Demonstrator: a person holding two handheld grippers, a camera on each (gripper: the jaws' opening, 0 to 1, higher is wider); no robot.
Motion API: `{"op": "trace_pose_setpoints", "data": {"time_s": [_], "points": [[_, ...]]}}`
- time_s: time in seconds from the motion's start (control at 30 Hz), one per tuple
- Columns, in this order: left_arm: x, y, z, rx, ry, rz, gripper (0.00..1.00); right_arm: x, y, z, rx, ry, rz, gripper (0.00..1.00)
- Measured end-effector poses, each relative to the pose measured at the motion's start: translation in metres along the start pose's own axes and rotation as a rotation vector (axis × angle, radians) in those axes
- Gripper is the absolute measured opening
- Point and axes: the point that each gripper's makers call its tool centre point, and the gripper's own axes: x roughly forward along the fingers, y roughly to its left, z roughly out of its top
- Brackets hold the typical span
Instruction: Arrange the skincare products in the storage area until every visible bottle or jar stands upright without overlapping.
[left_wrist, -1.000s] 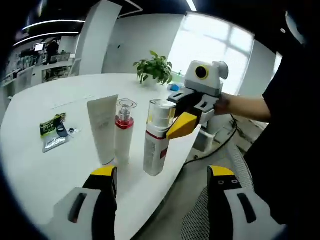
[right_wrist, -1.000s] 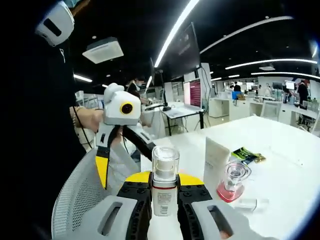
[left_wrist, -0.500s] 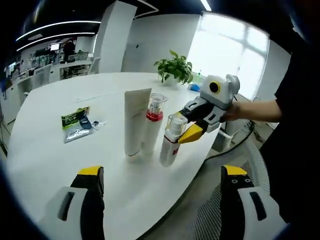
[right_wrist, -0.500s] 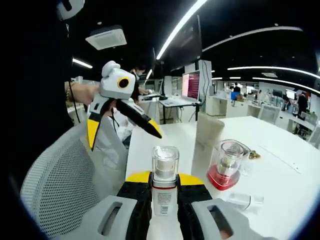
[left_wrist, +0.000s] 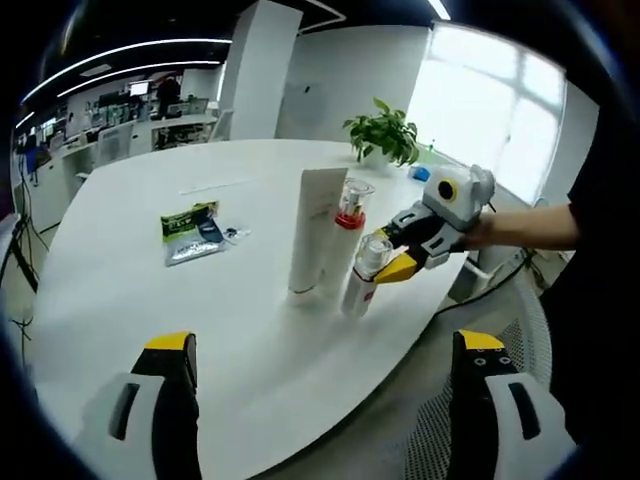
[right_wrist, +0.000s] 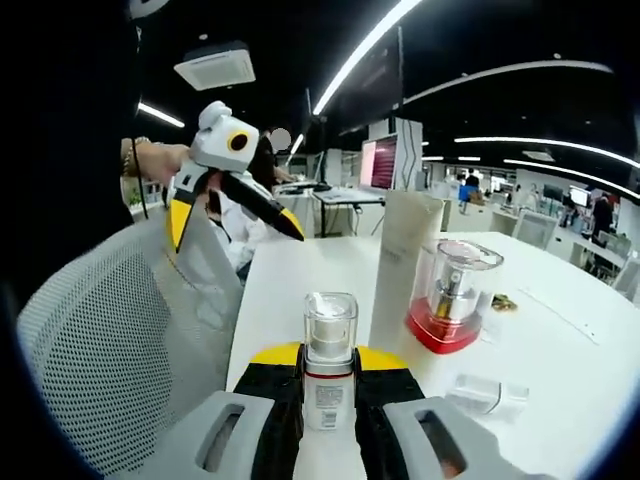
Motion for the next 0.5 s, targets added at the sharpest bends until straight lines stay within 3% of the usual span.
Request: {"op": "trace_pose_setpoints", "data": {"time_s": [0.5], "points": [[0.0062,-0.0021,0.0009,0.001,0.007,0.0,0.99,-0.0007,0.0026,-0.0051,0.007,0.01,0.03,0.11]]}}
